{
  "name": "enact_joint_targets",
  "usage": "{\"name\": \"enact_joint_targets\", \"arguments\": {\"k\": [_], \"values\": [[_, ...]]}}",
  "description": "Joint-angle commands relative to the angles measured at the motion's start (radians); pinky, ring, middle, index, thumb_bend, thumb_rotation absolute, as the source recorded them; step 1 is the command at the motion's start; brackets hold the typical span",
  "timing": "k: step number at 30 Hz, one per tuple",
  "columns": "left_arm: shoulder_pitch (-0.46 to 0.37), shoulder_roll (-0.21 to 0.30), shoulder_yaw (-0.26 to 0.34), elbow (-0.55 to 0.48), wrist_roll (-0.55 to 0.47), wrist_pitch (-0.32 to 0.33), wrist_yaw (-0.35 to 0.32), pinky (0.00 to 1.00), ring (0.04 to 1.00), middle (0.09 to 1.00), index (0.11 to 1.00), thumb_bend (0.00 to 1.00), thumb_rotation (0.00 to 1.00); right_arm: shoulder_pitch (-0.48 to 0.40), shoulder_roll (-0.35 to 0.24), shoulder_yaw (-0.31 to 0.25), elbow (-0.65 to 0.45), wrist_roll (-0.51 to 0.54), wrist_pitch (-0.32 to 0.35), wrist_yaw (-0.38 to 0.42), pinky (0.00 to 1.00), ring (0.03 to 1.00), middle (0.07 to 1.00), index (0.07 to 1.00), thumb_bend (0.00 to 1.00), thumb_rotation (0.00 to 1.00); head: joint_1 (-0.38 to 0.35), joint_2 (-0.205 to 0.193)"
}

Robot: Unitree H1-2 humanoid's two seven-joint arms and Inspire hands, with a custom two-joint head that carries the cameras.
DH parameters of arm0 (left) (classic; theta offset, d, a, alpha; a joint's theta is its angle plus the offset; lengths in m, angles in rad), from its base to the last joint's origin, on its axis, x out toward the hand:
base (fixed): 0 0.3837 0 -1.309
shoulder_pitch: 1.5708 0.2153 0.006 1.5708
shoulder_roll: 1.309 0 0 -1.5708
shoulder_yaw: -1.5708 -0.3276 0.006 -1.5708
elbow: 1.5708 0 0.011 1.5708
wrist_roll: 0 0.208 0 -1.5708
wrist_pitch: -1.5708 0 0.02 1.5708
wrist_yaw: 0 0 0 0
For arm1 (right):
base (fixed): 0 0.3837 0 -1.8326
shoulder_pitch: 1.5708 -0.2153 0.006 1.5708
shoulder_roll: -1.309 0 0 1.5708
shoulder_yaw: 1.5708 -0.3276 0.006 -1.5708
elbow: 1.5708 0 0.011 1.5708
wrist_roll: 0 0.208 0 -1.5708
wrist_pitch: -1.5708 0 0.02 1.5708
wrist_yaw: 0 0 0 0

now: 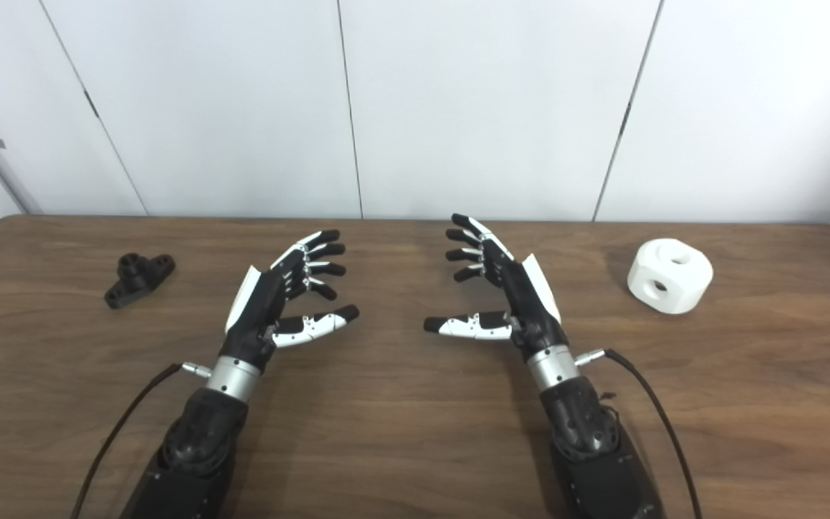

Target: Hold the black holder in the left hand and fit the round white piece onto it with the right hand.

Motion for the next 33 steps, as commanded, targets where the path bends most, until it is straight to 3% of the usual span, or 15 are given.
{"name": "enact_joint_targets", "arguments": {"k": [1,4,12,17,22,30,33], "values": [[0.008,-0.009,-0.004,-0.005,-0.008,-0.011,0.004,0.54,0.713,0.811,0.849,0.7,0.04,0.069,0.004,0.001,0.036,0.012,-0.017,0.003,0.62,0.75,0.841,0.878,0.68,0.1,0.001,0.001],[0.008,-0.012,-0.005,-0.001,-0.009,-0.016,0.005,0.55,0.715,0.812,0.849,0.69,0.02,0.07,0.001,0.0,0.036,0.015,-0.018,0.006,0.63,0.754,0.845,0.873,0.68,0.08,0.027,-0.001],[-0.007,-0.065,-0.033,0.044,0.054,-0.028,0.051,0.55,0.715,0.81,0.842,0.7,0.06,0.087,-0.054,-0.02,0.014,0.056,-0.018,0.046,0.62,0.752,0.846,0.877,0.66,0.05,0.329,-0.058],[-0.022,-0.101,-0.047,0.089,0.088,-0.038,0.089,0.55,0.714,0.81,0.841,0.72,0.05,0.103,-0.077,-0.045,-0.007,0.099,-0.01,0.084,0.63,0.766,0.85,0.879,0.65,0.0,0.432,-0.081],[-0.027,-0.125,-0.052,0.115,0.085,-0.05,0.102,0.51,0.708,0.823,0.877,0.73,0.07,0.114,-0.09,-0.057,-0.037,0.114,0.012,0.108,0.65,0.77,0.847,0.889,0.63,0.0,0.471,-0.096],[-0.009,-0.13,-0.061,0.096,0.118,-0.02,0.112,0.54,0.725,0.826,0.884,0.74,0.11,0.152,-0.082,-0.055,-0.172,0.109,0.145,0.117,0.69,0.802,0.855,0.9,0.61,0.0,0.475,-0.091],[-0.008,-0.126,-0.061,0.095,0.12,-0.03,0.114,0.53,0.713,0.819,0.873,0.73,0.12,0.154,-0.08,-0.054,-0.18,0.101,0.146,0.117,0.68,0.79,0.856,0.897,0.61,0.0,0.475,-0.091]]}}
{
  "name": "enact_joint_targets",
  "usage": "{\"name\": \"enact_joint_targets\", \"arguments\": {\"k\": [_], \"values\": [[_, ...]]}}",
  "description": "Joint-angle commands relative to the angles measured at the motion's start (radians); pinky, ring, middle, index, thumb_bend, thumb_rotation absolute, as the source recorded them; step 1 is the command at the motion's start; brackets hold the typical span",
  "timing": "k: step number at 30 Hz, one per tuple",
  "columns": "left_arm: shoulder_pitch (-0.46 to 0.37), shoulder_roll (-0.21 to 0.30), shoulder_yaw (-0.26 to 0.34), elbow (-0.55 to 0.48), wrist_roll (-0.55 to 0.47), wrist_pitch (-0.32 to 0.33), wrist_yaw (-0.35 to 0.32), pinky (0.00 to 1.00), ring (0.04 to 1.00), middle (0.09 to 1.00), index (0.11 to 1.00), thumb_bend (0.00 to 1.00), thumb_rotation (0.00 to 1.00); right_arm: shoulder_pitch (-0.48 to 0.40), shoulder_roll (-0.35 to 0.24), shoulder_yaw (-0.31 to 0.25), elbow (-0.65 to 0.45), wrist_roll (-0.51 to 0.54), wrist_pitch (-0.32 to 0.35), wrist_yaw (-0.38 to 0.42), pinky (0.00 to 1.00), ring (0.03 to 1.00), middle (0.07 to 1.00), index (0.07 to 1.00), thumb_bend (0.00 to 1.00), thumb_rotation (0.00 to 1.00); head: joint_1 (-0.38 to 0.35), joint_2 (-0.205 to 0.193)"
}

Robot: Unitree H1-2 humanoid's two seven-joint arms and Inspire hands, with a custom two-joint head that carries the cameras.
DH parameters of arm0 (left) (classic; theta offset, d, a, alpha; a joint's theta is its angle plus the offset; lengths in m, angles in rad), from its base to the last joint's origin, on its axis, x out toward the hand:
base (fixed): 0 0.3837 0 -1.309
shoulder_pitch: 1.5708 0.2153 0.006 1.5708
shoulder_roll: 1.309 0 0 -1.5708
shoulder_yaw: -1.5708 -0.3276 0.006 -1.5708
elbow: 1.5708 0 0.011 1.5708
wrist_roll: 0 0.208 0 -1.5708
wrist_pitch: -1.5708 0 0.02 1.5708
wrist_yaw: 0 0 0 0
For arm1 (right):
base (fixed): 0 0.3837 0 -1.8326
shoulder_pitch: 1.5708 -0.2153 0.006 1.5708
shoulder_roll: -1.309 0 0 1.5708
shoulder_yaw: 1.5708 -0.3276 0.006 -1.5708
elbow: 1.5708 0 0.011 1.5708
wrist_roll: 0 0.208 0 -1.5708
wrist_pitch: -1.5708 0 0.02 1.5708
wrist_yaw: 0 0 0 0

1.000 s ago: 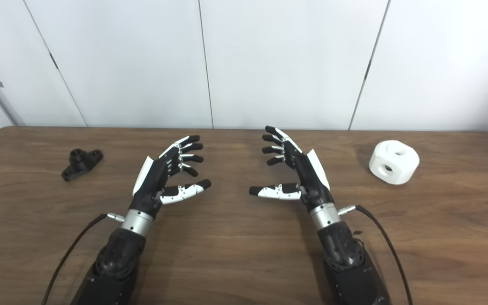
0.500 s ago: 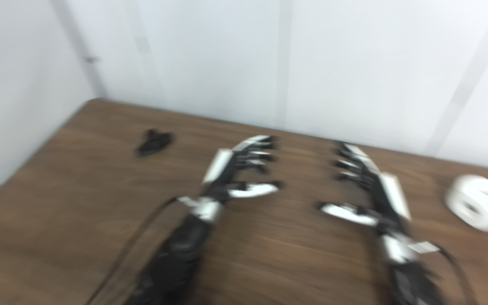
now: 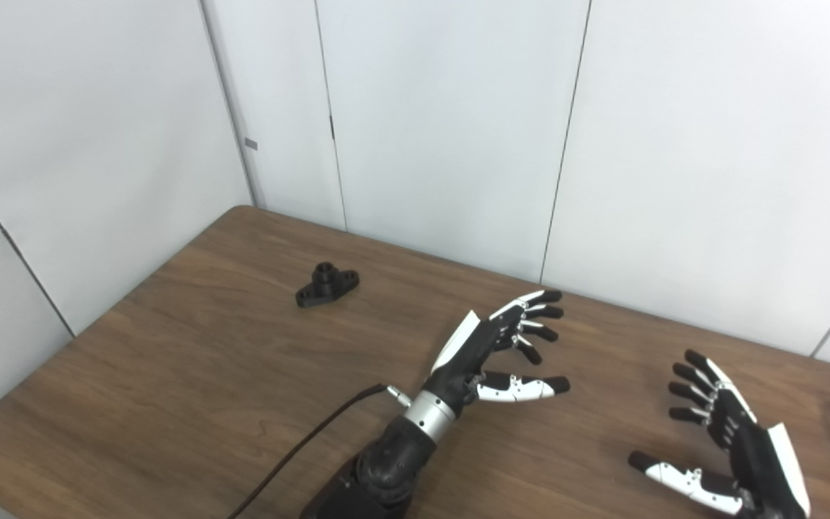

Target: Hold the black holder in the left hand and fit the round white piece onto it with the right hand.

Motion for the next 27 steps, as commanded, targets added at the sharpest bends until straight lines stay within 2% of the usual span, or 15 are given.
{"name": "enact_joint_targets", "arguments": {"k": [1,8,11,13,16,20,27], "values": [[0.042,-0.01,-0.01,0.019,0.002,-0.015,0.018,0.53,0.711,0.816,0.868,0.73,0.12,0.025,0.014,0.003,0.013,0.004,-0.004,-0.003,0.67,0.784,0.854,0.893,0.62,0.0,0.0,0.003],[0.037,0.006,-0.006,-0.003,-0.013,-0.011,-0.003,0.51,0.683,0.797,0.799,0.7,0.06,0.035,0.016,0.001,-0.022,-0.003,0.017,-0.002,0.65,0.767,0.846,0.886,0.62,0.0,-0.003,0.014],[0.029,0.029,-0.006,-0.027,-0.01,0.0,-0.015,0.5,0.647,0.761,0.745,0.69,0.03,0.038,0.017,0.0,-0.029,0.0,0.026,-0.001,0.66,0.766,0.85,0.887,0.62,0.0,-0.003,0.014],[0.023,0.05,-0.007,-0.044,0.005,-0.006,-0.017,0.46,0.576,0.685,0.71,0.66,0.01,0.039,0.017,-0.001,-0.03,-0.002,0.026,-0.002,0.65,0.758,0.846,0.884,0.62,0.0,-0.003,0.014],[0.02,0.084,-0.008,-0.093,0.021,0.04,-0.034,0.44,0.554,0.637,0.665,0.63,0.0,0.04,0.019,-0.002,-0.034,-0.005,0.027,-0.005,0.63,0.753,0.839,0.879,0.61,0.0,-0.003,0.014],[0.023,0.134,-0.009,-0.17,0.074,0.105,-0.044,0.46,0.555,0.62,0.639,0.61,0.0,0.038,0.022,-0.001,-0.038,-0.009,0.034,-0.007,0.63,0.75,0.836,0.876,0.62,0.0,-0.004,0.015],[0.045,0.194,0.0,-0.298,0.099,0.178,-0.058,0.49,0.618,0.674,0.679,0.61,0.0,0.032,0.026,-0.005,-0.03,-0.004,0.035,-0.004,0.63,0.754,0.84,0.875,0.62,0.0,-0.002,0.015]]}}
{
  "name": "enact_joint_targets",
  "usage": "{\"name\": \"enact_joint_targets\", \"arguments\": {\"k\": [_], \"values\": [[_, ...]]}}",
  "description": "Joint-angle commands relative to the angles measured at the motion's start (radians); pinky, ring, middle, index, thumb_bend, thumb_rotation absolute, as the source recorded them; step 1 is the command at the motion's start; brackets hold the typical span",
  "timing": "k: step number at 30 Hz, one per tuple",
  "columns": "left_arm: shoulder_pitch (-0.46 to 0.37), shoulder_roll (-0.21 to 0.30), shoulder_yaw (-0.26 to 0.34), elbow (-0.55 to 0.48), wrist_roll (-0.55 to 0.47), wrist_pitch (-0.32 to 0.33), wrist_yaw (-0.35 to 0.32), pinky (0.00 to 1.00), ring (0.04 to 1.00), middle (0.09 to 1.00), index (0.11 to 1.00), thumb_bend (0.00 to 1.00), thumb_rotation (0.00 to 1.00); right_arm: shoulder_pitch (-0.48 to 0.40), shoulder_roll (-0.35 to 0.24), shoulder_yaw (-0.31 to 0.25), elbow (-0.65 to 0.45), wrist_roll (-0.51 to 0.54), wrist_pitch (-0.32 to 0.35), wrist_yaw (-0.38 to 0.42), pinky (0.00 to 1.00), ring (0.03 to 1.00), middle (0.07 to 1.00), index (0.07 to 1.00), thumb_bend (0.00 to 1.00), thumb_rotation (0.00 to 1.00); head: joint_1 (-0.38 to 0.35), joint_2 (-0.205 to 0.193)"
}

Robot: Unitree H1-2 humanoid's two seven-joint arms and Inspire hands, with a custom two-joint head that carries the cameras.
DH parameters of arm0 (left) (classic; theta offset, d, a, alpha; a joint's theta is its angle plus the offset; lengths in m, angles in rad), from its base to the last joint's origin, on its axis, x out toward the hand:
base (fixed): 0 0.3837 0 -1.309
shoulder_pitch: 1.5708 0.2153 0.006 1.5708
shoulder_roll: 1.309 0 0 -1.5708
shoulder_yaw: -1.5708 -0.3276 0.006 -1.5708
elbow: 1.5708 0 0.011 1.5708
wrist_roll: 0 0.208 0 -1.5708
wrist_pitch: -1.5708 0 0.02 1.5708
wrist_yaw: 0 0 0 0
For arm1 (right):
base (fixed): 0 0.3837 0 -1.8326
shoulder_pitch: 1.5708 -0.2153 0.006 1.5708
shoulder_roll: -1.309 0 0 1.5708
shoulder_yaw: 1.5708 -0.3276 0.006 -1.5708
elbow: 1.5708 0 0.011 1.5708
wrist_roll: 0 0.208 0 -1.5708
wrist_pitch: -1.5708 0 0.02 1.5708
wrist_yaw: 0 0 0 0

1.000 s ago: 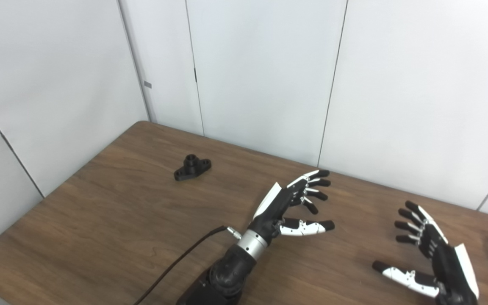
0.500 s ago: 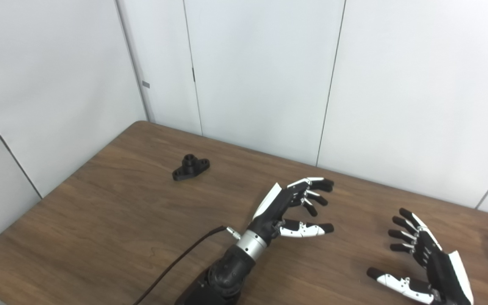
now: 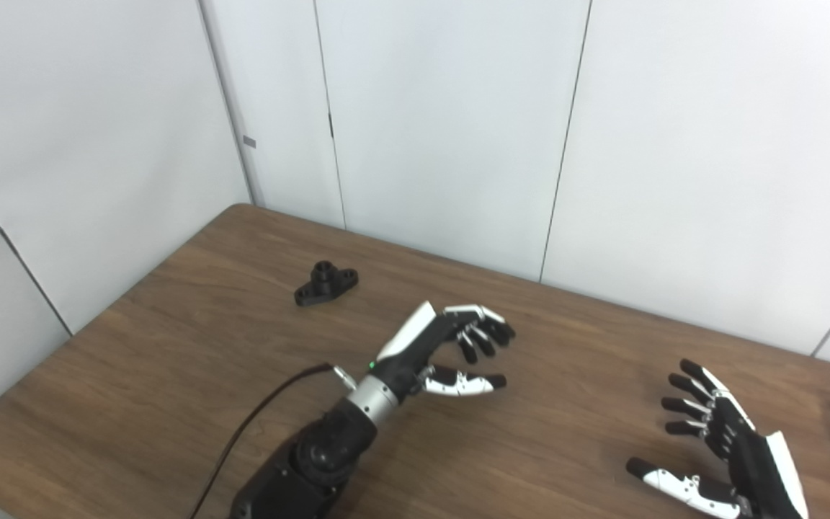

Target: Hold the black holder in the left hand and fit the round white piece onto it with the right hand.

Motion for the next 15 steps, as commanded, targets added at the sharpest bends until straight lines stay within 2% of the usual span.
{"name": "enact_joint_targets", "arguments": {"k": [1,7,15], "values": [[-0.023,0.018,0.009,-0.064,0.02,0.006,0.009,0.5,0.628,0.684,0.692,0.62,0.0,0.009,0.015,0.001,0.016,0.015,-0.017,-0.003,0.64,0.757,0.842,0.876,0.62,0.0,0.001,0.001],[-0.015,0.059,0.047,-0.136,0.188,0.074,0.088,0.52,0.634,0.701,0.721,0.63,0.05,0.007,0.014,0.0,0.021,0.017,-0.018,0.002,0.65,0.763,0.847,0.878,0.6,0.0,0.001,0.001],[-0.013,0.106,0.132,-0.231,0.206,0.149,0.099,0.57,0.668,0.722,0.732,0.64,0.0,0.003,0.013,-0.003,0.032,0.017,-0.013,0.002,0.67,0.776,0.847,0.881,0.6,0.0,0.008,0.0]]}}
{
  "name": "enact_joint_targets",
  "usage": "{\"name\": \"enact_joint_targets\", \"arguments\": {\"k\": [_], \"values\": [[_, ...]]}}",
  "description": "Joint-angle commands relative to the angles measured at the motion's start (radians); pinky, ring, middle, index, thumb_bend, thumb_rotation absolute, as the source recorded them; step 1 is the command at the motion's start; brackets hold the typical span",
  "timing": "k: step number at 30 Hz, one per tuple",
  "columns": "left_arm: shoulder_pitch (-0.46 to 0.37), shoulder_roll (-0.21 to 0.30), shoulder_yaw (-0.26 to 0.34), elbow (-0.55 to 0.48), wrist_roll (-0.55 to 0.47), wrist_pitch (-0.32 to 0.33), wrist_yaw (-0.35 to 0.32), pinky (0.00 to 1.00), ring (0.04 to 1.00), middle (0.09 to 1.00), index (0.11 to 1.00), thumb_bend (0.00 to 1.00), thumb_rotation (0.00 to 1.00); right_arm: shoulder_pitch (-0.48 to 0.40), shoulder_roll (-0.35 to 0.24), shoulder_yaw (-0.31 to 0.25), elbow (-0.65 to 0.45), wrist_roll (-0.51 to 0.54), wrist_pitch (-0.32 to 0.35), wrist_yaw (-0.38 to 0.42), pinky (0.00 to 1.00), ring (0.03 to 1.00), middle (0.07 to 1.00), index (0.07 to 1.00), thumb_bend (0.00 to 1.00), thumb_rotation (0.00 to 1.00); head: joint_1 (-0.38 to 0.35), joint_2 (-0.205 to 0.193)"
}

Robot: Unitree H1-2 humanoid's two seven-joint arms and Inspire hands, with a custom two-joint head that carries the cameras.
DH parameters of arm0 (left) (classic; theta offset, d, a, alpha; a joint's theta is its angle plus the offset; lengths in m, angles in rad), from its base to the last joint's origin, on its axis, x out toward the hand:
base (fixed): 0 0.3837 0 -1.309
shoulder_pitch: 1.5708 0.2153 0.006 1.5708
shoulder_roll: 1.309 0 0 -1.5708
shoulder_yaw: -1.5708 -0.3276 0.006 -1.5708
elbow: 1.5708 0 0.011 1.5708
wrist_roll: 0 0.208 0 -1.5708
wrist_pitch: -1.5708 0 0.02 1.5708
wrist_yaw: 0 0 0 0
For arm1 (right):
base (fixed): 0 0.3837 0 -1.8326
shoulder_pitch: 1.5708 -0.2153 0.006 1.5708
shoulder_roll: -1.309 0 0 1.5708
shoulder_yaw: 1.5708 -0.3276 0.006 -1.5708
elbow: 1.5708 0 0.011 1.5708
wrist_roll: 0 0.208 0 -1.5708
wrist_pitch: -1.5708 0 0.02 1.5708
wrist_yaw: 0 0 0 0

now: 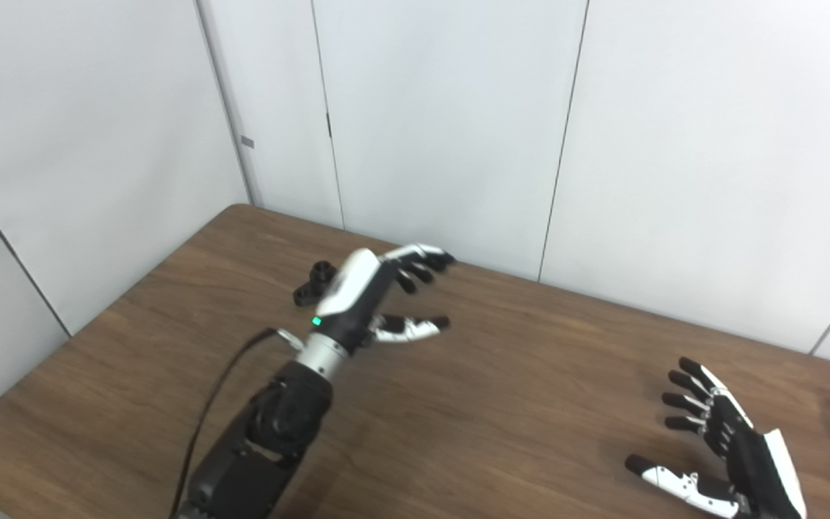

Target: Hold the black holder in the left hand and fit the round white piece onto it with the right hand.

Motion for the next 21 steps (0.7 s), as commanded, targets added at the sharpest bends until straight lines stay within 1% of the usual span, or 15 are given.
{"name": "enact_joint_targets", "arguments": {"k": [1,2,5,8,9,14,17,19,20,21], "values": [[-0.03,0.031,0.017,-0.053,0.02,0.008,0.018,0.57,0.662,0.715,0.732,0.64,0.0,0.009,0.01,-0.001,0.024,0.017,-0.014,-0.001,0.67,0.776,0.847,0.882,0.6,0.0,0.002,0.0],[-0.03,0.04,0.023,-0.066,0.028,0.024,0.014,0.56,0.654,0.706,0.734,0.64,0.0,0.008,0.011,-0.002,0.026,0.019,-0.016,0.0,0.67,0.775,0.846,0.882,0.6,0.0,0.003,0.0],[-0.032,0.072,0.036,-0.095,0.049,0.062,0.004,0.57,0.67,0.709,0.738,0.66,0.0,0.008,0.011,-0.004,0.028,0.022,-0.013,-0.001,0.67,0.771,0.848,0.882,0.61,0.0,0.004,0.002],[-0.036,0.104,0.05,-0.097,0.063,0.072,0.011,0.56,0.671,0.713,0.736,0.67,0.0,0.008,0.008,-0.002,0.029,0.019,-0.016,0.001,0.67,0.77,0.851,0.884,0.6,0.0,0.006,0.003],[-0.036,0.112,0.056,-0.097,0.067,0.079,0.015,0.55,0.657,0.703,0.727,0.68,0.0,0.008,0.007,-0.002,0.028,0.02,-0.015,0.003,0.66,0.768,0.85,0.885,0.6,0.0,0.006,0.003],[-0.035,0.139,0.096,-0.088,0.074,0.115,0.031,0.55,0.649,0.702,0.714,0.69,0.01,0.006,0.007,-0.003,0.034,0.023,-0.023,0.004,0.66,0.761,0.846,0.883,0.61,0.0,0.007,0.007],[-0.035,0.153,0.111,-0.076,0.111,0.149,0.048,0.56,0.674,0.714,0.719,0.7,0.07,0.004,0.007,-0.003,0.042,0.025,-0.031,0.005,0.66,0.77,0.845,0.88,0.61,0.0,0.007,0.007],[-0.034,0.165,0.109,-0.064,0.157,0.169,0.064,0.57,0.68,0.719,0.726,0.73,0.16,0.003,0.005,-0.003,0.045,0.025,-0.035,0.006,0.66,0.771,0.845,0.878,0.61,0.0,0.007,0.009],[-0.034,0.173,0.103,-0.055,0.193,0.182,0.075,0.57,0.682,0.722,0.728,0.74,0.18,0.002,0.004,-0.003,0.045,0.025,-0.037,0.006,0.66,0.77,0.844,0.877,0.61,0.0,0.009,0.009],[-0.033,0.18,0.099,-0.047,0.224,0.191,0.089,0.57,0.705,0.744,0.736,0.75,0.22,0.002,0.004,-0.004,0.043,0.028,-0.034,0.008,0.66,0.767,0.844,0.877,0.61,0.0,0.009,0.009]]}}
